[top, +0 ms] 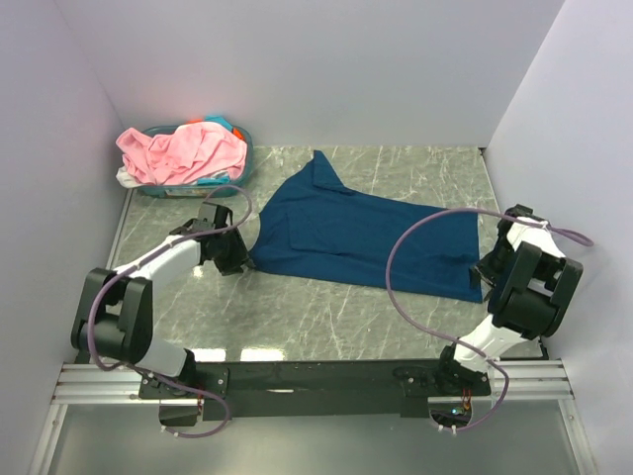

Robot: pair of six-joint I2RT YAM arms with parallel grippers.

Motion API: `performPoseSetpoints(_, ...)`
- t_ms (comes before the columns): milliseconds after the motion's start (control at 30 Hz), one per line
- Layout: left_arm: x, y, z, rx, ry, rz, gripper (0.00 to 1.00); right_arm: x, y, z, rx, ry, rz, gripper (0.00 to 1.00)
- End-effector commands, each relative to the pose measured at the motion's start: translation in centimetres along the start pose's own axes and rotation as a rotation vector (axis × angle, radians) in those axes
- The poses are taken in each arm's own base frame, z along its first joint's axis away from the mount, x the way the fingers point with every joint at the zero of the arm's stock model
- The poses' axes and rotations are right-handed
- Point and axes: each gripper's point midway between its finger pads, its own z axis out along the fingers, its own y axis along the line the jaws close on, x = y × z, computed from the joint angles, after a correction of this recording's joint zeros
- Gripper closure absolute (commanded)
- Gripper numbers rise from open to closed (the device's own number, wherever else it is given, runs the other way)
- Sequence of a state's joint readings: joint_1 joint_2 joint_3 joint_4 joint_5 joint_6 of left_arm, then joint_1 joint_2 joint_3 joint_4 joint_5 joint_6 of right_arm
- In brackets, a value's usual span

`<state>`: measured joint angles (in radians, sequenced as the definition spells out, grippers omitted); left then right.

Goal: Fold and stack the t-shirts
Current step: Fold the tshirt

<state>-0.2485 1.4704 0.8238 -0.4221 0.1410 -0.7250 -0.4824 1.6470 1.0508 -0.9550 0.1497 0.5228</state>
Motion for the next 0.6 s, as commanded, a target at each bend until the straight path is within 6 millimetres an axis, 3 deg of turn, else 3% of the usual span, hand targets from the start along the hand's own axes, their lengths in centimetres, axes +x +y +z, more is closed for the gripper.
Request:
performPoseSetpoints(0, -0.6, -0.6, -2.1, 0.009, -0.03, 0.017, 0.52, -1.4, -0.5, -2.8, -0.018, -0.102, 0.025, 0.42)
performPoseSetpoints(167, -2.5, -2.5, -3.8, 0.06, -0.076, 0.062, 0.49, -2.8, 1.0, -6.8, -0.06, -0.238, -0.013, 0.41)
performPoseSetpoints(267, -3.8, -4.7, -4.2, 0.147, -0.104, 0.11, 0.48, -3.0, 4.3, -10.2, -0.094, -0.367, -0.132, 0.41)
performPoseSetpoints(300, -4.1, -5.5, -4.1, 0.179, -0.104, 0.129, 0.49, -2.2, 6.9, -11.9, -0.147, -0.415, -0.211, 0.42)
performPoseSetpoints(400, -4.7, -8.2, -3.7, 0.301, -0.09, 0.162, 0.48, -0.5, 12.0, -14.5, -0.287, -0.447, -0.316, 0.45)
performPoseSetpoints(433, -4.7, -9.7, -3.8, 0.378, -0.076, 0.187, 0.49, 0.8, 14.0, -14.9, -0.34, -0.437, -0.369, 0.46)
performPoseSetpoints(500, -4.2, -10.1, -2.4, 0.41, -0.024, 0.202, 0.5, 4.1, 18.6, -15.9, -0.51, -0.385, -0.484, 0.46)
performPoseSetpoints(567, -3.7, -10.4, -1.3, 0.434, 0.02, 0.207, 0.51, 7.4, 21.6, -16.5, -0.611, -0.338, -0.581, 0.48)
